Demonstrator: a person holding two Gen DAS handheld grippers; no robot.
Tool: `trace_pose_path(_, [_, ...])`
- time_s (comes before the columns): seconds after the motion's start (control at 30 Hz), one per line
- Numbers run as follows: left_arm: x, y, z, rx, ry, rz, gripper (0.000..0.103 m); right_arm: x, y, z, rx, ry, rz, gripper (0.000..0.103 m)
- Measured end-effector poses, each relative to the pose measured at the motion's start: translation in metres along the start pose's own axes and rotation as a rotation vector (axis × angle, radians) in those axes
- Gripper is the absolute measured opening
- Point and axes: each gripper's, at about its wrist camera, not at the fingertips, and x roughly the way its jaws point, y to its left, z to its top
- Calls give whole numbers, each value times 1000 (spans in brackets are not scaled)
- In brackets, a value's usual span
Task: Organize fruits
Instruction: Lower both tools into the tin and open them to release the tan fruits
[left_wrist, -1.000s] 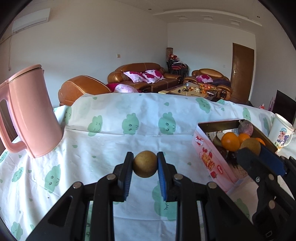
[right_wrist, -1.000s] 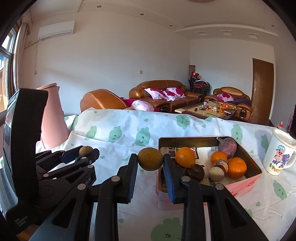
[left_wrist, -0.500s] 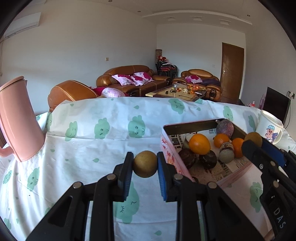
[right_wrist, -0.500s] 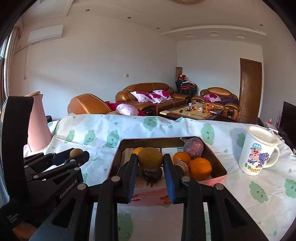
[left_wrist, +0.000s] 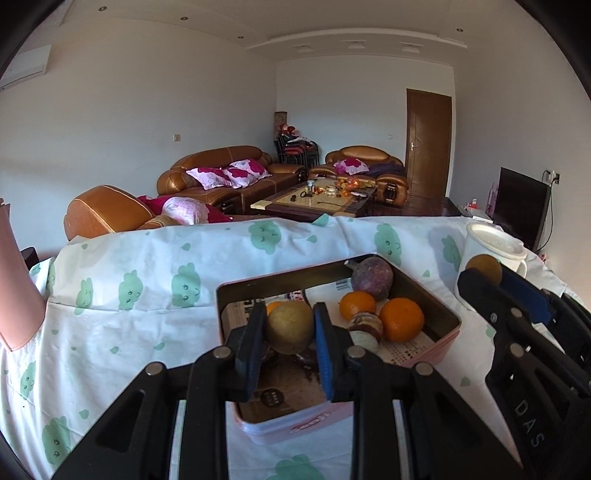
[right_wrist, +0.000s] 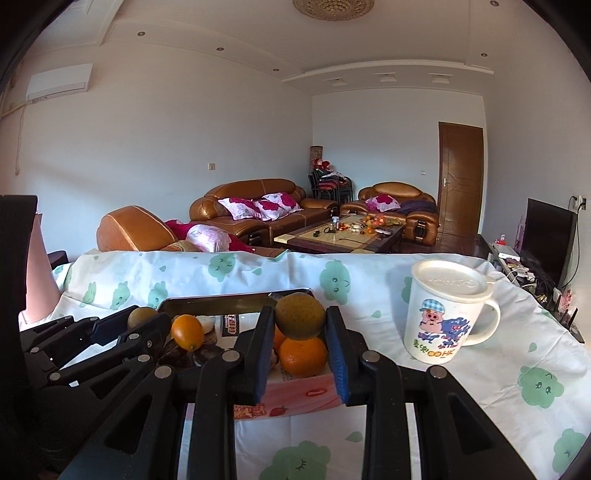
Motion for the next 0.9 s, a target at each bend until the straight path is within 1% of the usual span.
trace_pose_path(0.2, [17,-12,10,-37,14,-22,27,8,-15,4,33,12,-37,30])
trace_pose_path(0.3, [22,-14,12,-50,20,-28,27,14,-17,7,29,9,-57,30])
trace_pose_path(0.43, [32,-6,14,-76,48,-34,27,22,-15,13,15,7,-67,30])
trace_pose_path(0.53, [38,5,20,-101,60,-11,27,32,-10,25,3,-8,-62,30])
trace_pose_path(0.63, [44,19,22,-131,71,26,27,45,-4,37,14,-6,-26,30])
trace_pose_path(0.8, [58,28,23,-144,97,47,27,74,11,39,3,65,52,30])
trace_pose_path(0.9, [70,28,21,-149,132,39,27,87,7,33,32,121,108,30])
